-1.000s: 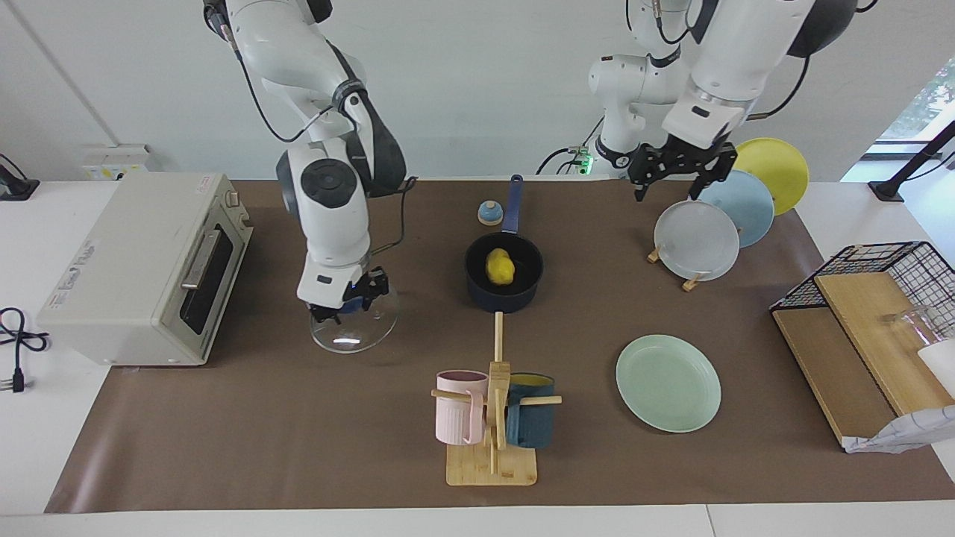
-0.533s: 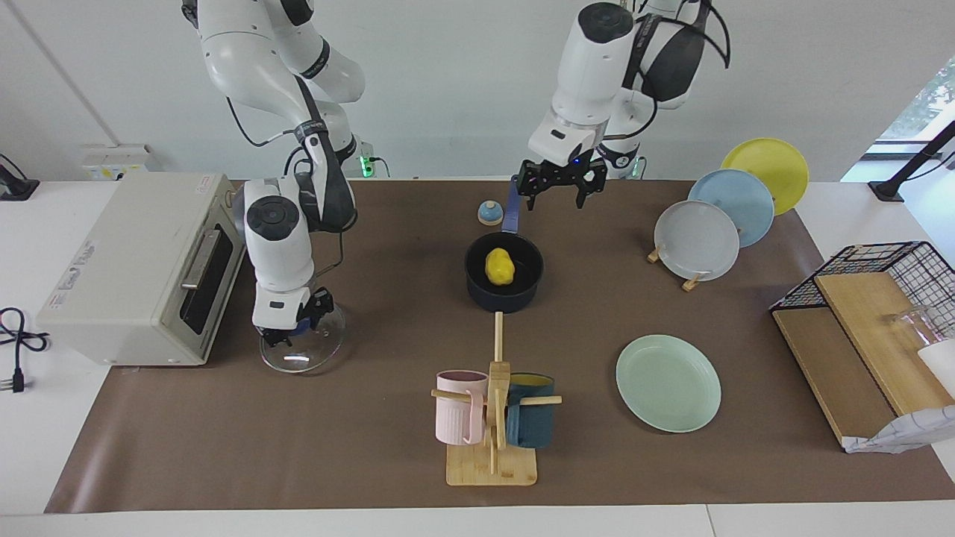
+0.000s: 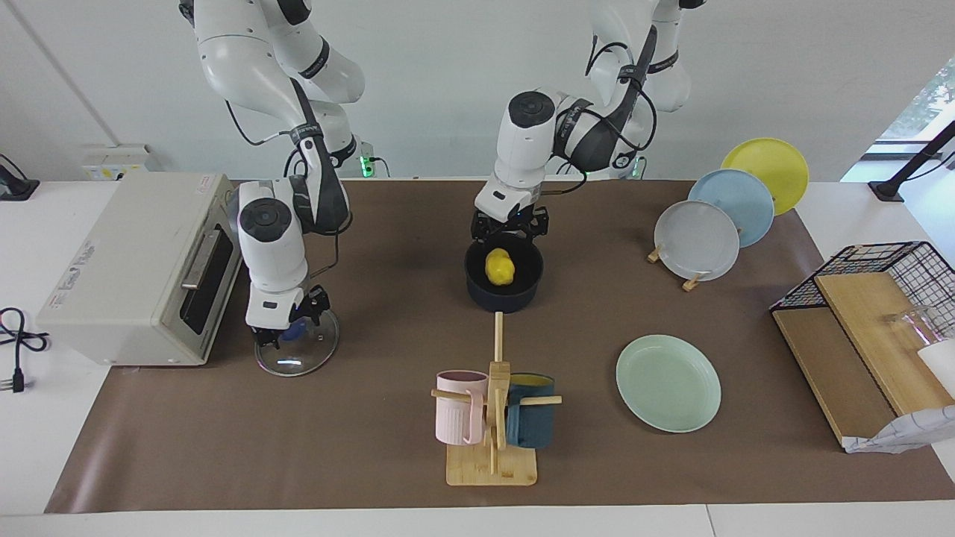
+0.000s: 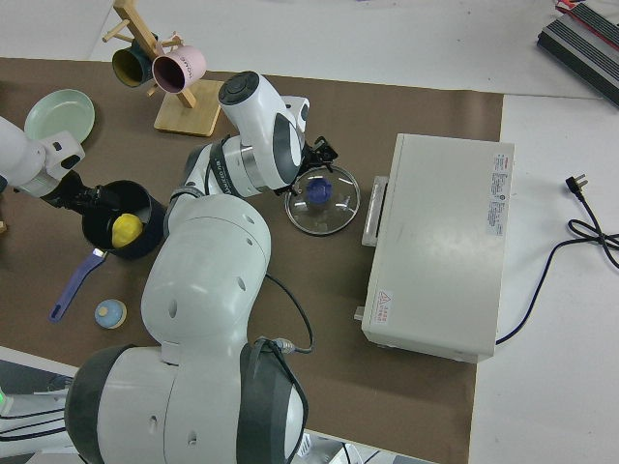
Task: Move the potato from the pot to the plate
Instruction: 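Lower the lid with the right gripper while the left gripper grips the potato, then lift the yellow potato out of the pot with the left gripper, then carry the potato to the pale green plate with the left gripper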
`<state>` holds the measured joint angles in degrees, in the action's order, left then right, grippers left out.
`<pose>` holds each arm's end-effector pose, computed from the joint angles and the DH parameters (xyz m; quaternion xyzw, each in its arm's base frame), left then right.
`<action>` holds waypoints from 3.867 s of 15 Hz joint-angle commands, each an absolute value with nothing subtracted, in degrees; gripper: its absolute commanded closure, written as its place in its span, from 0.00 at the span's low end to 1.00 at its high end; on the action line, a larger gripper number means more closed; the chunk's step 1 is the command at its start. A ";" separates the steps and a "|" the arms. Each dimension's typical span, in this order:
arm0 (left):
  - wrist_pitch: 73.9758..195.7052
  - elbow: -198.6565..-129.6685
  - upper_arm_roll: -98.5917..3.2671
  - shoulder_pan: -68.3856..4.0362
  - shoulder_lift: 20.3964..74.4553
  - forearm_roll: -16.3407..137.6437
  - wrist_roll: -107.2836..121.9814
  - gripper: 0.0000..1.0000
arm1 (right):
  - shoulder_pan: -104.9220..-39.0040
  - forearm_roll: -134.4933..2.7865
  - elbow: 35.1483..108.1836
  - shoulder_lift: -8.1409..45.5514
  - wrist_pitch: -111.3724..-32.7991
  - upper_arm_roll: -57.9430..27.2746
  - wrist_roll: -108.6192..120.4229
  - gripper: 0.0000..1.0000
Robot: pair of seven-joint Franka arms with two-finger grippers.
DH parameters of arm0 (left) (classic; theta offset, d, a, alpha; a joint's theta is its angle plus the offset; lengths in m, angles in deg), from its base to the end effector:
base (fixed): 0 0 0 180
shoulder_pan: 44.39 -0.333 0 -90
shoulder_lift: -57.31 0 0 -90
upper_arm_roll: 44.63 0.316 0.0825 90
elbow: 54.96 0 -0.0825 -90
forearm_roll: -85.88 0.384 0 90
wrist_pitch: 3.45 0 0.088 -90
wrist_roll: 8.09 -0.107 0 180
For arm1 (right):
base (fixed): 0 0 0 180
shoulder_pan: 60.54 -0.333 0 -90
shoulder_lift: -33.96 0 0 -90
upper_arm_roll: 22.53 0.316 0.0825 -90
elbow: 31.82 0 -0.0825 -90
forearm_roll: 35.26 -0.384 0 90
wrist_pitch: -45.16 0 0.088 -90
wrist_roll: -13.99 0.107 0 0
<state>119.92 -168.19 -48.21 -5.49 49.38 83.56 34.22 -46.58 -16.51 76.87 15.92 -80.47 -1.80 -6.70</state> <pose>0.4337 -0.3981 0.4032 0.9995 0.0097 -0.0001 0.0289 0.6184 0.0499 0.3478 0.9442 0.3199 -0.0049 0.0781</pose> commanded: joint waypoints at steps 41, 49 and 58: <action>110.75 -160.37 -46.74 -6.67 47.19 83.59 32.25 1.00 | -61.60 -32.36 60.37 36.24 -38.34 -18.93 16.36 0.00; 102.69 -145.05 -46.74 -27.21 45.80 83.15 12.70 1.00 | -62.21 -34.92 59.94 36.07 -38.68 -21.57 16.36 0.00; 122.39 -142.24 -46.66 -38.77 29.28 84.20 -5.72 1.00 | -62.91 -35.35 60.46 36.16 -39.74 -26.58 16.09 0.00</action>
